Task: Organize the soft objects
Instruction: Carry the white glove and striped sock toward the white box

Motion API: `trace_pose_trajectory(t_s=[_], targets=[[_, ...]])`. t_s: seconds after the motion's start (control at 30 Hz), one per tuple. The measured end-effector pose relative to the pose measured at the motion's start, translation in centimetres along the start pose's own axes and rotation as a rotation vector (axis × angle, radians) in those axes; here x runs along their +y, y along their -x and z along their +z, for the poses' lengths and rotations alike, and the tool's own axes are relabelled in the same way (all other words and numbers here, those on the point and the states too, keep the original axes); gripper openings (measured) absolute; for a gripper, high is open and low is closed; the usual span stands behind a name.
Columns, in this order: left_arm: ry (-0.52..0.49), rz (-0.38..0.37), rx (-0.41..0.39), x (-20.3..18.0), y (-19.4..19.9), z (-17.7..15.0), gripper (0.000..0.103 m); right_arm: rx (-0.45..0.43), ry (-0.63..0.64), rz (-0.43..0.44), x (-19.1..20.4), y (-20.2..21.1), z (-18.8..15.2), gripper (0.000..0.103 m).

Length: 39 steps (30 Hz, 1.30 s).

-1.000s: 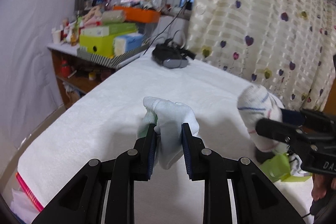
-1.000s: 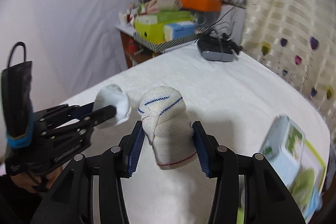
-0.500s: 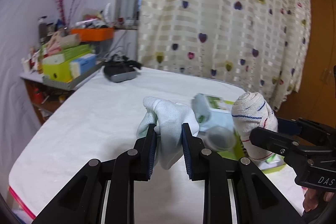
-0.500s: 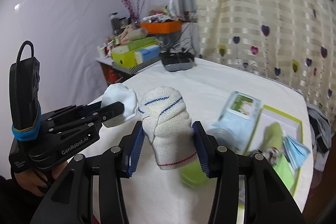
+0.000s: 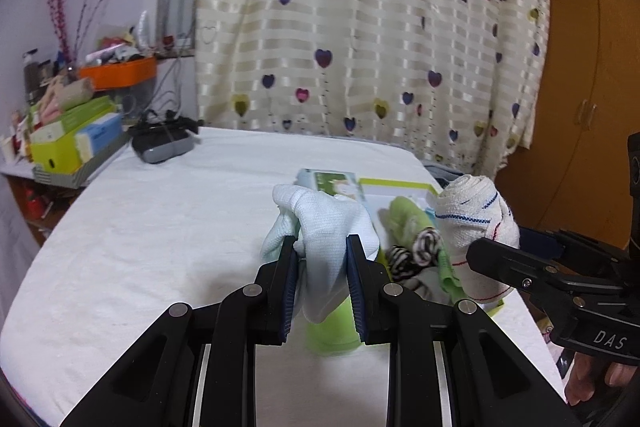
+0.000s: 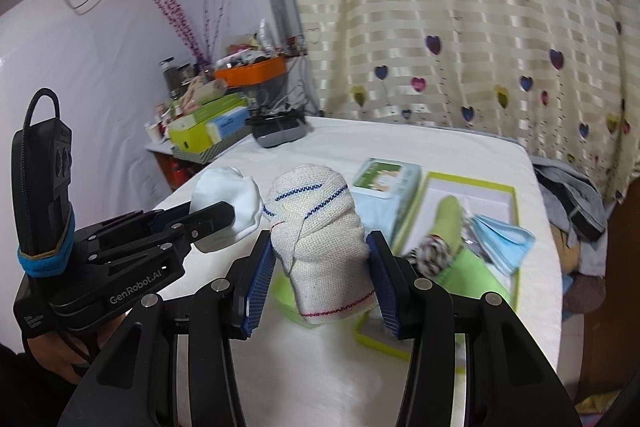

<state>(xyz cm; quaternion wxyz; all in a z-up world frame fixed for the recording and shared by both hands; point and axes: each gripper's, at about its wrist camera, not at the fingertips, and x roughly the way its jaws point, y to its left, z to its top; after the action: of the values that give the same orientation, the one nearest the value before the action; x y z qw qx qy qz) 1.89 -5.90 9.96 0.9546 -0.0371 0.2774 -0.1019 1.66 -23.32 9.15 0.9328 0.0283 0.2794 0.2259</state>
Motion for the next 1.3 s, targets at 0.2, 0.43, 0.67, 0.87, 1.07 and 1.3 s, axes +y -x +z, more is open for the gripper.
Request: trace_pose_trajectory(t_s=[0.2, 0.43, 0.67, 0.87, 1.07, 1.3], targets=[[-0.026, -0.041, 0.011, -2.1, -0.8, 0.3, 0.022, -0.006, -0.033, -0.032, -1.9, 0.7, -0.5, 0.048], [-0.046, -0.081, 0.028, -4.2, -2.4, 0.9, 0.022, -0.022, -0.088, -0.077, -4.9, 1.6, -0.6, 0.048], [-0.066, -0.116, 0.058, -5.6, -4.3, 1.0, 0.022, -0.021, -0.147, -0.126, -8.2, 2.1, -1.1, 0.048], [-0.07, -0.133, 0.086, -6.1, -5.6, 0.6, 0.022, 0.016, -0.183, -0.152, -9.9, 1.6, -2.3, 0.048], [-0.078, -0.148, 0.107, -6.3, -6.2, 0.2, 0.022, 0.081, -0.196, -0.142, -10.0, 0.2, -4.1, 0.048], [-0.081, -0.152, 0.115, -6.4, -6.4, 0.0, 0.022, 0.132, -0.203, -0.139, -10.3, -2.0, -5.0, 0.048]])
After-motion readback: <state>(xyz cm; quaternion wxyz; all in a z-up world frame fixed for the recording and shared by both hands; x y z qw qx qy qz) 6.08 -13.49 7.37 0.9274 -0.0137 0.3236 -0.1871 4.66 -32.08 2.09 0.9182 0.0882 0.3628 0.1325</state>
